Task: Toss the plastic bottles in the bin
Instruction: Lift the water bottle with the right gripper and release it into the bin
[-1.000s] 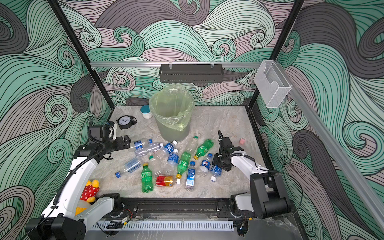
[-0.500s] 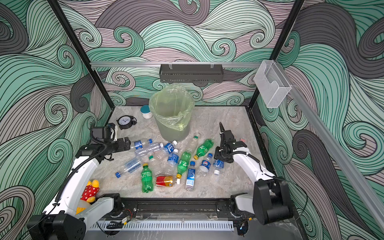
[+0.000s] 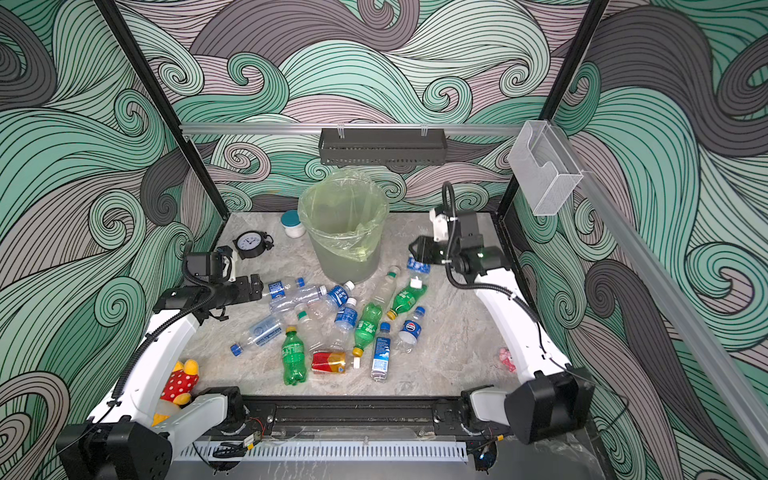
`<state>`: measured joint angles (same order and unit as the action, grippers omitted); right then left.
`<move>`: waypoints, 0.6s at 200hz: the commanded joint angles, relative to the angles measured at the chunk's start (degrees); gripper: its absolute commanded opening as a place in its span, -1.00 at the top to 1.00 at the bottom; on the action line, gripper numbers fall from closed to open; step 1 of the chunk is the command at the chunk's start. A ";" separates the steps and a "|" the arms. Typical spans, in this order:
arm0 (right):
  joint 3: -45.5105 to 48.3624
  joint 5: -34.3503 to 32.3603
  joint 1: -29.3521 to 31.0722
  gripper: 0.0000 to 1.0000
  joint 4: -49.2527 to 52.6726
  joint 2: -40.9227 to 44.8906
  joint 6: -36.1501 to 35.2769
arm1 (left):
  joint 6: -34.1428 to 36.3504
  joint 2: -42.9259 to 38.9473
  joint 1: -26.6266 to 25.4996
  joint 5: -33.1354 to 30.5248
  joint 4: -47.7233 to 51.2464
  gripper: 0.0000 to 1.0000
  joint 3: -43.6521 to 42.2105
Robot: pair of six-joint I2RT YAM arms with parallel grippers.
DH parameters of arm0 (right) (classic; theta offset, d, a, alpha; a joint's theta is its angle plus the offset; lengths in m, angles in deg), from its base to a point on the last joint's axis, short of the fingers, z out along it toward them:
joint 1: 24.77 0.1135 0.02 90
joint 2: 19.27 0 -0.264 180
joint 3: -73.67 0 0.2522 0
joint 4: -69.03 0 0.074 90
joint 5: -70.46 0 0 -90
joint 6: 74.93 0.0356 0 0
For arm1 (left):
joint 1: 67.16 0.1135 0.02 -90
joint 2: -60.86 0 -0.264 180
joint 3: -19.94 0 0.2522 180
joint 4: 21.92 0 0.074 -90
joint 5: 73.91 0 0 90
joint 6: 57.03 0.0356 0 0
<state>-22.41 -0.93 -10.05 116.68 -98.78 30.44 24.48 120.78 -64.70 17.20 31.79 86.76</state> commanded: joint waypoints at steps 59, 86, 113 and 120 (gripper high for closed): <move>-49.90 0.48 12.90 -0.67 3.19 -32.06 -0.90 | 0.03 -1.83 -0.09 1.38 3.42 -0.96 5.25; -42.42 -1.55 13.83 -0.76 2.22 -26.07 -5.05 | 0.57 -3.39 -0.09 2.94 4.09 -0.97 4.85; -30.79 -3.56 13.80 -0.79 1.21 -16.54 -7.64 | 0.58 -3.10 -0.09 5.59 3.85 -0.97 4.91; -28.29 -4.09 13.77 -0.80 1.22 -14.62 -7.96 | 0.89 -2.97 -0.09 6.55 3.47 -0.97 4.72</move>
<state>-56.95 -1.81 4.16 118.06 -122.60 26.36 24.57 117.90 -64.70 19.84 33.87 89.91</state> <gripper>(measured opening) 0.894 0.986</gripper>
